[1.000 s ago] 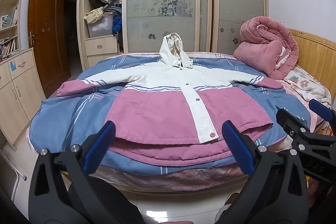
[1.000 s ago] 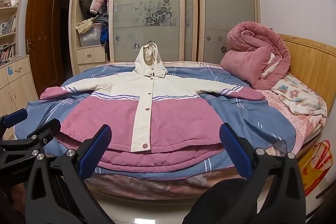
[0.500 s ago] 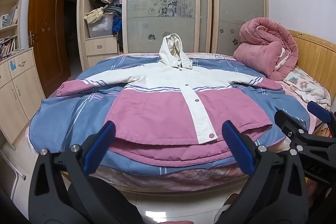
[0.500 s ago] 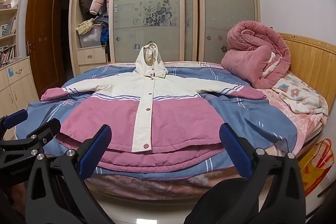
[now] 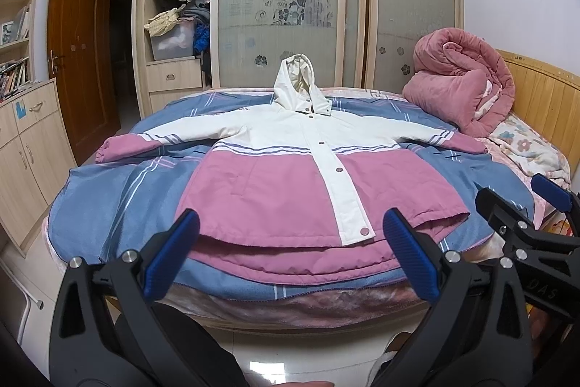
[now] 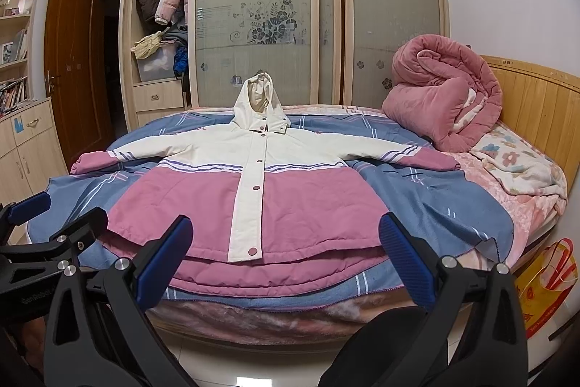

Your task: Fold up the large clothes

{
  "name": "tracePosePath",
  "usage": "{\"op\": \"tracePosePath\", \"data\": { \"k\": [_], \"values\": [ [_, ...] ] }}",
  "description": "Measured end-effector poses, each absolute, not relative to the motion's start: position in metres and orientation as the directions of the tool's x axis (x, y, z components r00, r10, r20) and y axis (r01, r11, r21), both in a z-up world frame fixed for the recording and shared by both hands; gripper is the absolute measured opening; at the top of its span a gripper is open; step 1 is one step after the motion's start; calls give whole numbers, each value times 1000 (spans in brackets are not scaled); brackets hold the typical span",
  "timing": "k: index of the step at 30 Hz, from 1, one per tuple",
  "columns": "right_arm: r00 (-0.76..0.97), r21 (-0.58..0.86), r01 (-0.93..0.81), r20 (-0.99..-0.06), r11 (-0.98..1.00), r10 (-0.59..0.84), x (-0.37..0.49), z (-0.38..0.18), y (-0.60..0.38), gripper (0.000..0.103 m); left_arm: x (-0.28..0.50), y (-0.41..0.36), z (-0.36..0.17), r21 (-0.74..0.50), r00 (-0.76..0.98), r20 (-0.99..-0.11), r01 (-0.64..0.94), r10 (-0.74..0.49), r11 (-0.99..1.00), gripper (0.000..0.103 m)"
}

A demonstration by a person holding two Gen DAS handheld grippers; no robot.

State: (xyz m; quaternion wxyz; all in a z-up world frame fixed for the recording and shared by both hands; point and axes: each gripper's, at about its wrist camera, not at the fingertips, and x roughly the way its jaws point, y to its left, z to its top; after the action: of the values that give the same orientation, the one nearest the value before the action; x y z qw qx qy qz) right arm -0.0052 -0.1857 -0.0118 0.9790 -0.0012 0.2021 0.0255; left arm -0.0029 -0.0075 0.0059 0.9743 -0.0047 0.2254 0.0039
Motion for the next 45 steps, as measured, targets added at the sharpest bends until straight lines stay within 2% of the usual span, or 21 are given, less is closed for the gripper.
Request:
{"op": "tracePosePath", "data": {
  "k": [24, 45],
  "values": [
    [904, 23, -51, -424, 998, 56, 13, -28, -187, 102, 23, -3, -26, -7, 881, -472, -3, 0, 1000, 101],
    [904, 17, -58, -424, 998, 60, 24, -31, -185, 102, 32, 0, -25, -5, 877, -480, 3, -5, 1000, 101]
  ]
}}
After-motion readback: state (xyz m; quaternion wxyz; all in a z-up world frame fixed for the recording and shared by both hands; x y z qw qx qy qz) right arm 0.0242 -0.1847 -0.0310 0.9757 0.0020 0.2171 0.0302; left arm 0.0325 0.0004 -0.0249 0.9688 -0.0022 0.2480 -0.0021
